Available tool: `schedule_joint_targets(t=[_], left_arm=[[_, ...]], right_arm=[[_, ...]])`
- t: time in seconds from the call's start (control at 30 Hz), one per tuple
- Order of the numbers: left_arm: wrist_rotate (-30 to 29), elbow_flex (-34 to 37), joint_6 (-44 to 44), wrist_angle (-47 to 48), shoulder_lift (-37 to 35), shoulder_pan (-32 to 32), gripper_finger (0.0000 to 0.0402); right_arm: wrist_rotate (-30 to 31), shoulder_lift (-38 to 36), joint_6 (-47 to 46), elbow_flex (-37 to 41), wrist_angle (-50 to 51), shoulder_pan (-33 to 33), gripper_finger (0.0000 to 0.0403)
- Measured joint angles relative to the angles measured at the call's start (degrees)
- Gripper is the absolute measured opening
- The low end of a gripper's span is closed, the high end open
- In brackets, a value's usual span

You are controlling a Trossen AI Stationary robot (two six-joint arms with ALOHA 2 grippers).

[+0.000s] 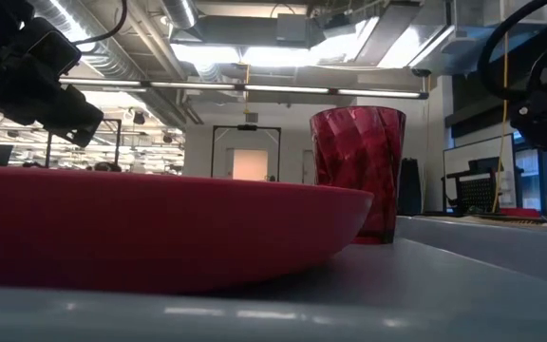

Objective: Pick and place plate/cup/fork/spoon on tray
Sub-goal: Put the orange fork on the blue serving tray to the right of the pink plate

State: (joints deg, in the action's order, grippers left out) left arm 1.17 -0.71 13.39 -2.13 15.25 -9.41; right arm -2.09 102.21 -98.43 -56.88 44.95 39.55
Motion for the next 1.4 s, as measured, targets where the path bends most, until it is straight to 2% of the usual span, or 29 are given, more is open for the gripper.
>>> schedule_joint_targets(t=[0.1, 0.43, 0.57, 0.73, 0.97, 1.17, 1.4], left_arm=[[0.00, 0.00, 0.04, 0.00, 0.02, 0.00, 0.0069], [0.13, 0.00, 1.31, 0.00, 0.00, -0.02, 0.0069], [0.30, 0.00, 1.49, 0.01, 0.00, -0.02, 0.0069], [0.55, 0.00, 1.51, -0.04, 0.00, -0.02, 0.0069], [2.65, 0.00, 1.62, -0.02, 0.00, -0.02, 0.0069], [7.49, 0.00, 1.62, 0.00, 0.00, -0.02, 0.0069], [10.29, 0.00, 1.64, -0.09, 0.00, 0.00, 0.0069]], right_arm=[[0.74, -0.13, -0.02, -0.07, 0.58, -0.06, 0.0010], [4.40, -5.78, -0.02, -3.29, 9.41, -2.49, 0.0011], [5.70, -8.24, -1.30, -6.23, 8.23, -3.41, 0.0012], [6.54, -8.26, -2.15, -10.31, 0.14, -3.89, 0.0012], [16.07, -7.09, -3.44, -11.43, -17.00, -3.89, 0.0013], [15.35, -1.26, -5.58, -11.41, -24.81, -3.87, 0.0013], [14.03, 1.53, -12.07, -11.34, -24.82, -3.87, 0.0013]])
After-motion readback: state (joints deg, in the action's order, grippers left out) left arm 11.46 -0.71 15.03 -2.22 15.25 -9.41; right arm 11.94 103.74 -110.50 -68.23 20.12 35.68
